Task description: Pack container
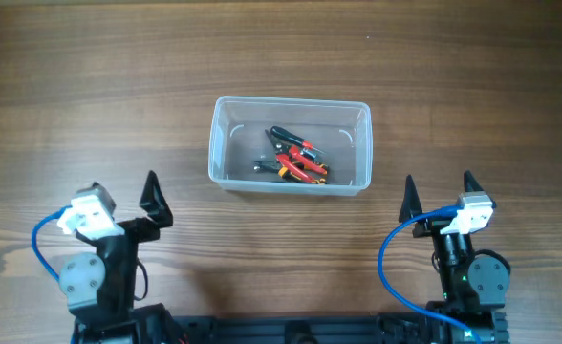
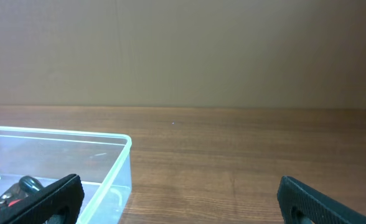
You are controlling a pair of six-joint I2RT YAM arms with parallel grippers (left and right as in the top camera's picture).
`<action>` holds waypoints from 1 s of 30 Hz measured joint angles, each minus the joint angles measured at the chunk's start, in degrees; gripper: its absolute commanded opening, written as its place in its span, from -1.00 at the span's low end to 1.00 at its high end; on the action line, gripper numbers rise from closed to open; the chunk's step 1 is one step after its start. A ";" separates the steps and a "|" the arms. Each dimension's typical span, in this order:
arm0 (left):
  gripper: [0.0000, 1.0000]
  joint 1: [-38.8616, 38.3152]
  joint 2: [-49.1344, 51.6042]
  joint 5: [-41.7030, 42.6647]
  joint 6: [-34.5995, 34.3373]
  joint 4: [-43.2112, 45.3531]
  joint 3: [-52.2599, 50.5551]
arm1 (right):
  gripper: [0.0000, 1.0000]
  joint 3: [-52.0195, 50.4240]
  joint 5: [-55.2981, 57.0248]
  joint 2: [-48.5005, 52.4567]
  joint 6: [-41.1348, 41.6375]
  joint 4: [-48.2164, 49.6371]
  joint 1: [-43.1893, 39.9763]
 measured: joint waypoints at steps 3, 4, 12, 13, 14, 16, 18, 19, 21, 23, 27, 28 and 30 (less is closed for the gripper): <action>0.99 -1.66 -1.75 0.00 -0.02 0.04 -3.10 | 0.99 0.00 0.00 0.00 -0.02 0.00 0.00; 1.00 -2.38 -2.10 -0.02 -0.02 0.04 -3.93 | 1.00 0.00 0.00 0.00 -0.02 0.00 0.00; 0.99 -3.28 -7.04 0.00 -0.02 0.04 -10.01 | 0.99 0.00 0.00 0.00 0.00 0.00 0.00; 0.99 -3.58 -7.41 0.00 -0.02 0.02 -10.38 | 0.99 0.00 0.00 0.00 0.00 0.00 0.00; 0.99 -4.00 -7.74 0.00 -0.02 0.04 -10.64 | 0.99 0.00 0.00 0.00 -0.02 0.00 0.00; 1.00 -4.74 -8.57 0.00 -0.02 0.07 -11.74 | 0.99 0.00 0.00 0.00 -0.02 0.00 0.00; 1.00 -5.18 -9.27 0.00 -0.02 0.07 -12.87 | 0.99 0.00 0.00 0.00 0.00 0.00 0.00; 1.00 -5.27 -9.31 -0.02 -0.02 0.07 -13.03 | 0.99 0.00 0.00 0.00 0.00 0.00 0.00; 1.00 -5.35 -9.31 -0.02 -0.02 0.07 -13.07 | 0.99 0.00 0.00 0.00 0.00 0.00 0.00; 0.99 -5.38 -9.31 -0.90 0.68 0.07 -13.07 | 0.99 0.00 0.00 0.00 0.00 0.00 0.00; 0.99 -5.38 -9.31 -1.49 5.73 0.07 -13.07 | 1.00 0.00 0.00 0.00 0.00 0.00 0.00; 1.00 -5.38 -9.31 -1.49 6.43 0.07 -13.07 | 0.99 0.00 0.00 0.00 0.00 0.00 0.00; 1.00 -5.38 -9.31 -1.09 7.17 0.07 -13.07 | 0.99 0.00 0.00 0.00 0.00 0.00 0.00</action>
